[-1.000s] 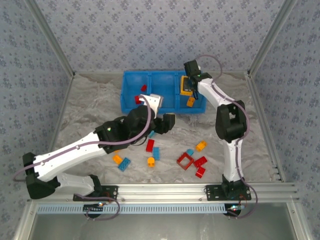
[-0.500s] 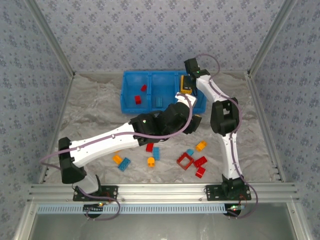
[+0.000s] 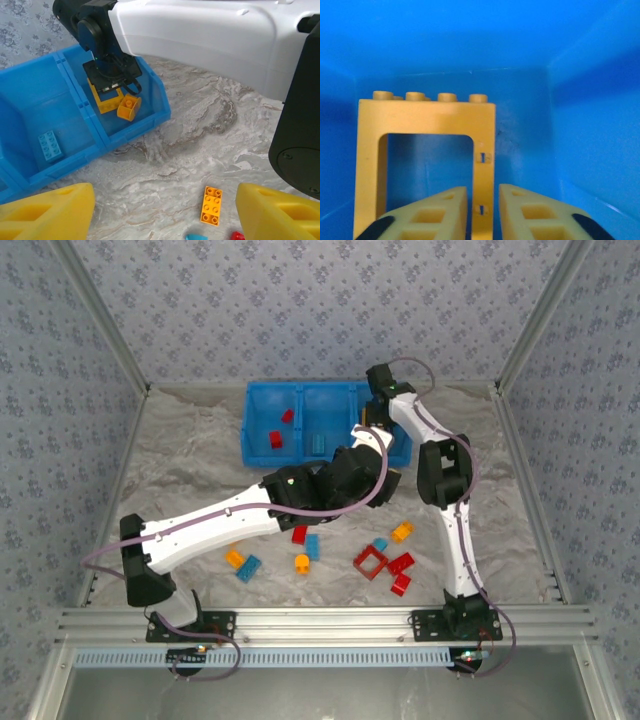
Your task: Sort the legos into containers by color
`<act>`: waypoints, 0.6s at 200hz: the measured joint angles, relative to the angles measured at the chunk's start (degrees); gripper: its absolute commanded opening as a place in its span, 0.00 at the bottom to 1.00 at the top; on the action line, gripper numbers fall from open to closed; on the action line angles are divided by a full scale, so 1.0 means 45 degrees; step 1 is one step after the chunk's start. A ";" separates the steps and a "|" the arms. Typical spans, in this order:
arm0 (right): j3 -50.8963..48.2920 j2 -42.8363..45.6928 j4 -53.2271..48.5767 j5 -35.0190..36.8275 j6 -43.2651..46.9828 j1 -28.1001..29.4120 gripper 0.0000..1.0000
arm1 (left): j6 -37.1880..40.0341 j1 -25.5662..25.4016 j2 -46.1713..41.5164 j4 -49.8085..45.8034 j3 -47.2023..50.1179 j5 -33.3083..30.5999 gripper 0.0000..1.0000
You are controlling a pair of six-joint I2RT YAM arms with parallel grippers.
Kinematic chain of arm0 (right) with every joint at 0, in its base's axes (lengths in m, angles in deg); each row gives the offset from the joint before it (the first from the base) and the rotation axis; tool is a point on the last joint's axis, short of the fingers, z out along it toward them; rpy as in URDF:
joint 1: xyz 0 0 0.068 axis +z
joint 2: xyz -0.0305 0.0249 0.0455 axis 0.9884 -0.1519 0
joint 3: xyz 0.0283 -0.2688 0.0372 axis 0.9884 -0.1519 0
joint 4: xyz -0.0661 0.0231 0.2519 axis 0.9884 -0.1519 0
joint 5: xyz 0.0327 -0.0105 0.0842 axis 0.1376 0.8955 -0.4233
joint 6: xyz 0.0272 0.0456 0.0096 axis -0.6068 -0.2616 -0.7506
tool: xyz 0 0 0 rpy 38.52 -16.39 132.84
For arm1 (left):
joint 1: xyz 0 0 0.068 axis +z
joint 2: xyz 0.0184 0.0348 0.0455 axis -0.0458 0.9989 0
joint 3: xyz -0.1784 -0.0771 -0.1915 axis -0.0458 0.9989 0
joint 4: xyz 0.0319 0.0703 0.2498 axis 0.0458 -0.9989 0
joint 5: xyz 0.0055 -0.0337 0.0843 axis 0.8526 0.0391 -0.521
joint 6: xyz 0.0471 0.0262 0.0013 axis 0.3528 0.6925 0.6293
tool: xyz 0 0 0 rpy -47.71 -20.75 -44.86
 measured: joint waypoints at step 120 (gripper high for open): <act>-0.2657 0.6931 0.1161 0.0053 0.0214 0.0831 0.36 | -0.1564 0.0102 -0.0602 -0.1579 0.0529 -0.0743 0.75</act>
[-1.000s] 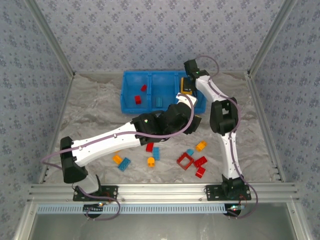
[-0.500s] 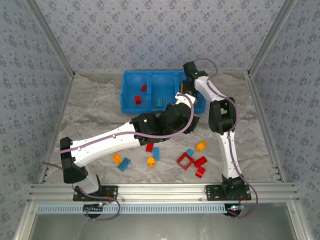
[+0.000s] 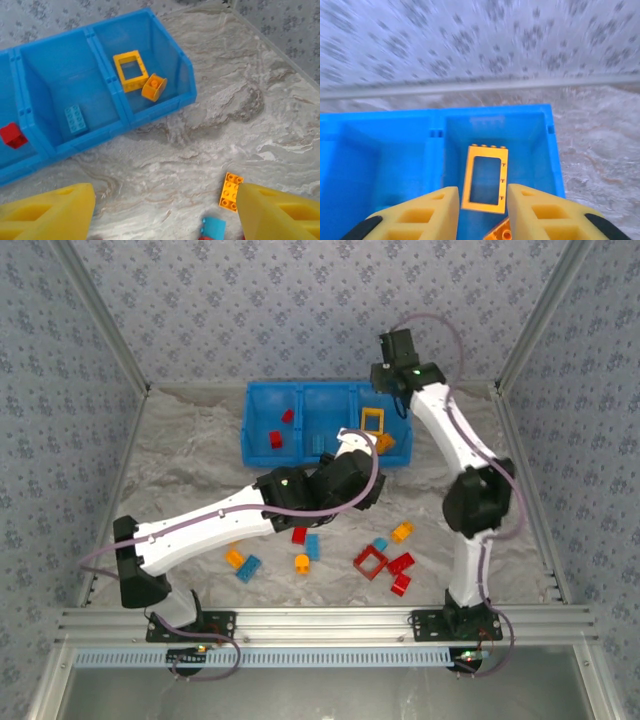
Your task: Sort the legos into containers by color
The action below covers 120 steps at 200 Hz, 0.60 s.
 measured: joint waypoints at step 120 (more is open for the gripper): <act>-1.1560 1.5421 -0.1112 -0.2176 -0.1190 0.4352 0.42 | -0.2142 0.1282 0.0253 0.1117 0.4396 0.5804 0.66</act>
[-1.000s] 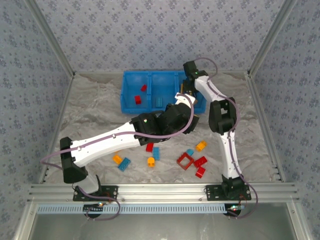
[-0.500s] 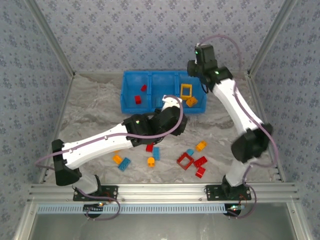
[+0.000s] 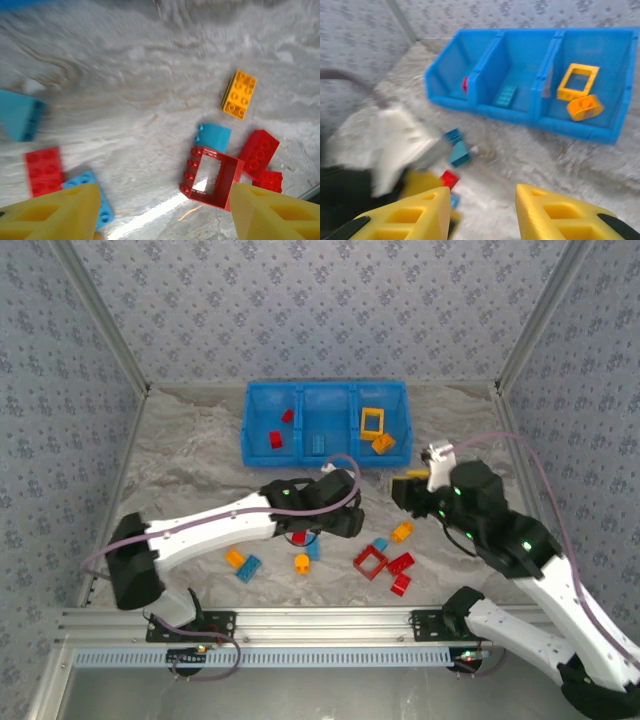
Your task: Sort the legos into containers by color
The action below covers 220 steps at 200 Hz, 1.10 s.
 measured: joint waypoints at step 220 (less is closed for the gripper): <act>-0.1078 0.2725 -0.2909 -0.3682 -0.3609 0.0165 0.41 | 0.0821 -0.0277 0.4192 0.1190 -0.0525 0.2438 0.43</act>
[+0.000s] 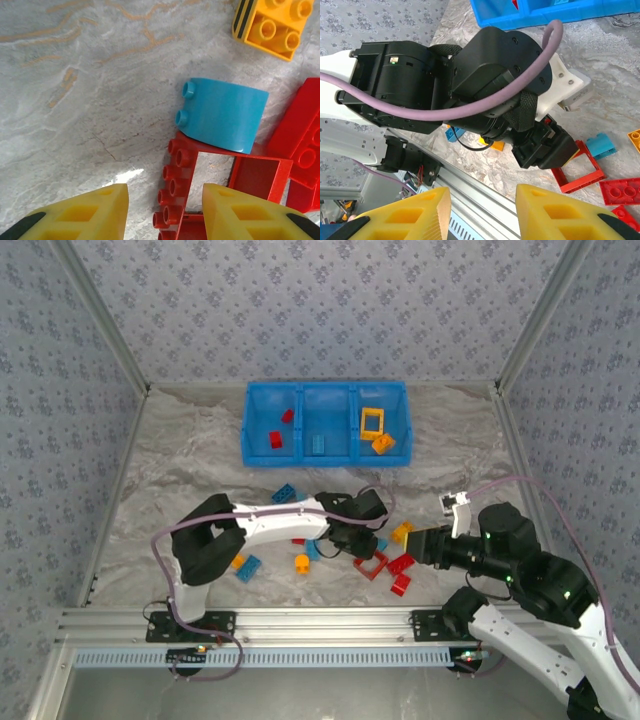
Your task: Sort the legos into containers by color
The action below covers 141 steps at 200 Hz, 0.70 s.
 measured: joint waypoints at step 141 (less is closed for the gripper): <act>0.0408 -0.1967 0.0238 0.0175 0.1146 0.0840 0.35 | -0.0165 0.0204 -0.1112 -0.1394 -0.0078 -0.1681 0.00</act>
